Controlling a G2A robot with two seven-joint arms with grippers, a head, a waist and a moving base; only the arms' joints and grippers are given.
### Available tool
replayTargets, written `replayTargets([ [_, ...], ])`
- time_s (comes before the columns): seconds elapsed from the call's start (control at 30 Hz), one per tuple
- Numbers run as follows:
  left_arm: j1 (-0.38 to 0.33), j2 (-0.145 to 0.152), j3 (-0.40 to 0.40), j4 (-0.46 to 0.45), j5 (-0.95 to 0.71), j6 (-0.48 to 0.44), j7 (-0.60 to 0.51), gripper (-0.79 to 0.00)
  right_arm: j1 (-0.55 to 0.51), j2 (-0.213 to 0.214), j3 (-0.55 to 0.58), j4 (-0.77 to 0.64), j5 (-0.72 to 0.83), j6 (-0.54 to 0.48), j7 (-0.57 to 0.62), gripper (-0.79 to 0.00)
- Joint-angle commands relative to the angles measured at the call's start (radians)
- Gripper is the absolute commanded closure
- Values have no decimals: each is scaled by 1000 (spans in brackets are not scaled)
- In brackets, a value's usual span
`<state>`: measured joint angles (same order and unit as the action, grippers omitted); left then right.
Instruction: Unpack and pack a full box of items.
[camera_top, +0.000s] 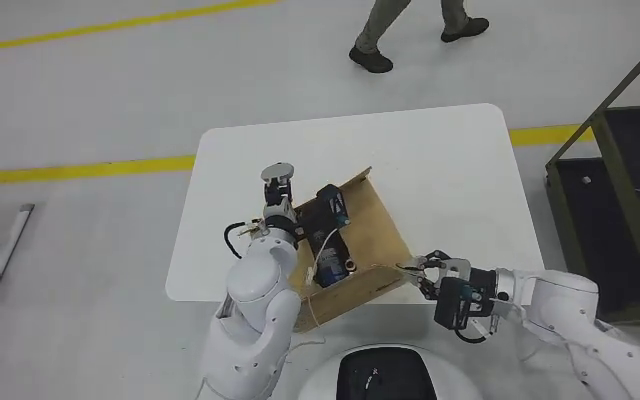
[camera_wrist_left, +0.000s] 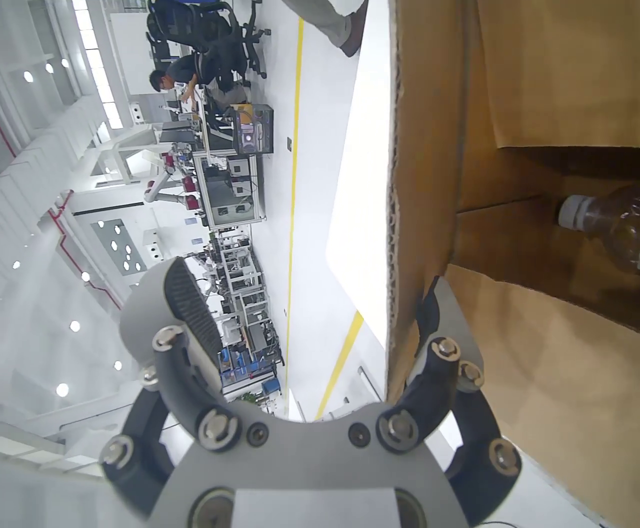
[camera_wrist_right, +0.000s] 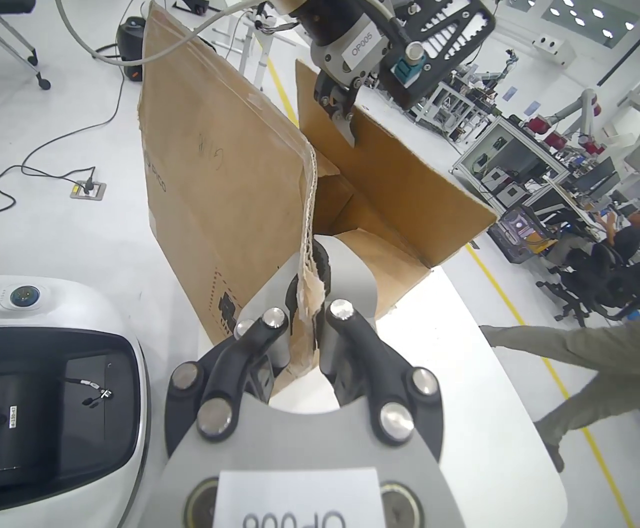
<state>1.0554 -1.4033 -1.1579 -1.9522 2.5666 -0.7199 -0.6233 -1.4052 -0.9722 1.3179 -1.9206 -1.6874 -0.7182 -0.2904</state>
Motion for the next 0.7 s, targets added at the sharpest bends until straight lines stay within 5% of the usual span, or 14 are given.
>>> replayTargets([
  [0.0, -17, -1, 1, 16, 13, 11, 4, -785, -3, 2, 3, 0, -11, -6, -12, -126],
  [0.27, -82, -7, 6, 79, 39, 42, 20, -785, -17, 14, 24, -3, -74, -51, -83, -326],
  [0.67, -138, -20, 25, 134, 36, 53, 21, -785, -49, 45, 48, -35, -241, -163, -189, -376],
])
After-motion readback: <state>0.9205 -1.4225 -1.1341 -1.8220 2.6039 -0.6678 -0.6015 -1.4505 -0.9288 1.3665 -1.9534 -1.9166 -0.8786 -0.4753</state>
